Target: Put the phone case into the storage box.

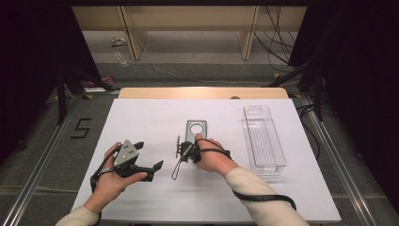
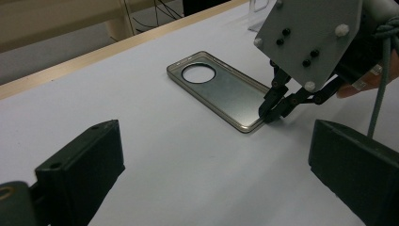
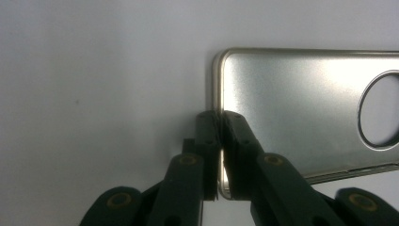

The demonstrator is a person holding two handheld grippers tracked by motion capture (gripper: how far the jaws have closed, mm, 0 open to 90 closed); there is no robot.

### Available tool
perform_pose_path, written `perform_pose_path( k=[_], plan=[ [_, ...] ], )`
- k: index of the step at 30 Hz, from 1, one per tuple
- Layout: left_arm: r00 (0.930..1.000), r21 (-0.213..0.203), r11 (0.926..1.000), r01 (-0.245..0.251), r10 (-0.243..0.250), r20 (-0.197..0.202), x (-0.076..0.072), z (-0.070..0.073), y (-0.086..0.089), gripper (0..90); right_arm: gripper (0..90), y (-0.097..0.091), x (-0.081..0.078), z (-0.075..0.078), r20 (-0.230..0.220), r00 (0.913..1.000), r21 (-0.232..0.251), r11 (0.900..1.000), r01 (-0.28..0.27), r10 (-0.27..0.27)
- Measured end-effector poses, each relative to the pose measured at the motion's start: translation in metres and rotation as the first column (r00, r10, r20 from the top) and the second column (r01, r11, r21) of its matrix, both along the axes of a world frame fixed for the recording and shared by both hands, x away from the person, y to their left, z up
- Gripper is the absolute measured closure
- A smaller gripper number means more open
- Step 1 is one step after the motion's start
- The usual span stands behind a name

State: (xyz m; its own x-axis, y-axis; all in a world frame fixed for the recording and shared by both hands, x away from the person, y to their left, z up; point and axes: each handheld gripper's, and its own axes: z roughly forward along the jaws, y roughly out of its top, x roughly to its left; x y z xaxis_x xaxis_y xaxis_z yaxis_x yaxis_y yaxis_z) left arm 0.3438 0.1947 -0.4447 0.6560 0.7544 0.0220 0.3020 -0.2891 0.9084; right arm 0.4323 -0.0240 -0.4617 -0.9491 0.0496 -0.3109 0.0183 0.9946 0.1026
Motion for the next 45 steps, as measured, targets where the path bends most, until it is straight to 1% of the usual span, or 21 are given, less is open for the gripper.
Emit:
perform_pose_path(
  k=[6,8,14,15,25,26,27,29,30,31,33,34,35,36,38,39,40,41,42,43,45],
  plan=[
    [1.0000,0.000,1.0000,0.000,0.000,0.000,0.000,0.000,0.000,3.2,85.8,0.000,0.000,-0.001,0.004,1.0000,0.010,0.9999,-0.004,0.004],
    [1.0000,0.000,1.0000,-0.001,0.001,0.000,0.000,0.000,0.000,3.2,86.0,0.000,0.000,0.000,0.003,1.0000,0.002,1.0000,-0.003,0.003],
    [1.0000,-0.002,1.0000,-0.002,0.002,0.000,0.000,0.000,0.000,3.2,86.4,0.000,0.000,0.000,0.004,1.0000,0.001,1.0000,-0.001,0.001],
    [1.0000,-0.001,1.0000,-0.001,0.001,0.000,0.000,0.000,0.000,3.2,86.5,0.000,0.000,-0.001,0.009,1.0000,0.014,0.9999,-0.002,0.002],
    [1.0000,-0.003,1.0000,-0.003,0.003,-0.002,0.000,0.000,0.000,3.2,87.2,-0.001,-0.001,-0.001,0.012,0.9999,0.012,0.9999,-0.004,0.004],
    [1.0000,-0.003,1.0000,-0.003,0.003,-0.002,0.000,0.000,0.000,3.2,87.3,-0.001,-0.002,0.000,0.009,1.0000,0.005,1.0000,0.002,-0.002],
    [1.0000,-0.002,1.0000,-0.002,0.002,-0.002,0.000,0.000,0.000,3.2,87.4,-0.001,-0.002,-0.001,0.015,0.9999,0.025,0.9997,0.002,-0.003],
    [1.0000,-0.004,1.0000,-0.004,0.004,-0.004,0.000,0.000,0.000,3.2,87.5,-0.002,-0.003,-0.001,0.013,0.9999,0.021,0.9998,0.002,-0.002],
    [1.0000,-0.003,1.0000,-0.002,0.002,-0.004,0.000,-0.001,0.000,3.2,87.6,-0.003,-0.002,-0.001,0.016,0.9999,0.031,0.9995,-0.002,0.001],
    [1.0000,-0.003,1.0000,-0.002,0.002,-0.004,0.000,-0.001,0.000,3.3,87.6,-0.004,-0.003,-0.001,0.018,0.9998,0.039,0.9992,0.007,-0.008],
    [1.0000,-0.003,1.0000,-0.002,0.002,-0.005,0.000,-0.001,0.000,3.3,87.6,-0.005,-0.004,-0.001,0.020,0.9997,0.045,0.9990,0.009,-0.010],
    [1.0000,-0.004,1.0000,-0.004,0.004,-0.005,0.000,-0.001,0.000,3.3,87.7,-0.005,-0.004,-0.002,0.020,0.9997,0.060,0.9981,0.011,-0.013],
    [1.0000,-0.003,1.0000,-0.003,0.003,-0.005,0.000,-0.001,0.000,3.3,87.7,-0.006,-0.004,-0.002,0.021,0.9997,0.063,0.9979,0.010,-0.011],
    [1.0000,-0.003,1.0000,-0.003,0.003,-0.005,0.000,-0.001,0.000,3.3,87.7,-0.006,-0.004,-0.001,0.020,0.9997,0.051,0.9986,0.010,-0.011],
    [1.0000,-0.003,1.0000,-0.003,0.003,-0.005,0.000,-0.001,0.000,3.3,87.8,-0.008,-0.005,0.000,0.023,0.9996,0.053,0.9985,0.013,-0.014],
    [1.0000,-0.002,1.0000,-0.003,0.003,-0.005,0.000,-0.001,0.000,3.3,87.8,-0.008,-0.005,0.000,0.027,0.9996,0.056,0.9984,0.010,-0.012],
    [1.0000,-0.003,1.0000,-0.004,0.004,-0.005,0.000,-0.001,0.000,3.3,87.8,-0.009,-0.006,-0.001,0.032,0.9994,0.074,0.9972,0.012,-0.014],
    [1.0000,-0.002,1.0000,-0.004,0.004,-0.005,0.000,-0.001,0.000,3.3,87.8,-0.010,-0.007,0.001,0.029,0.9993,0.068,0.9974,0.023,-0.025],
    [1.0000,-0.002,1.0000,-0.004,0.004,-0.006,0.000,-0.001,0.000,3.3,87.8,-0.011,-0.007,0.001,0.031,0.9993,0.079,0.9967,0.018,-0.021],
    [1.0000,-0.002,1.0000,-0.004,0.004,-0.006,0.000,-0.001,0.000,3.3,87.8,-0.012,-0.008,0.002,0.033,0.9993,0.069,0.9975,0.016,-0.019],
    [1.0000,-0.001,1.0000,-0.004,0.004,-0.006,0.000,-0.001,0.000,3.4,87.8,-0.014,-0.008,0.002,0.039,0.9990,0.087,0.9960,0.016,-0.020]
  ],
)
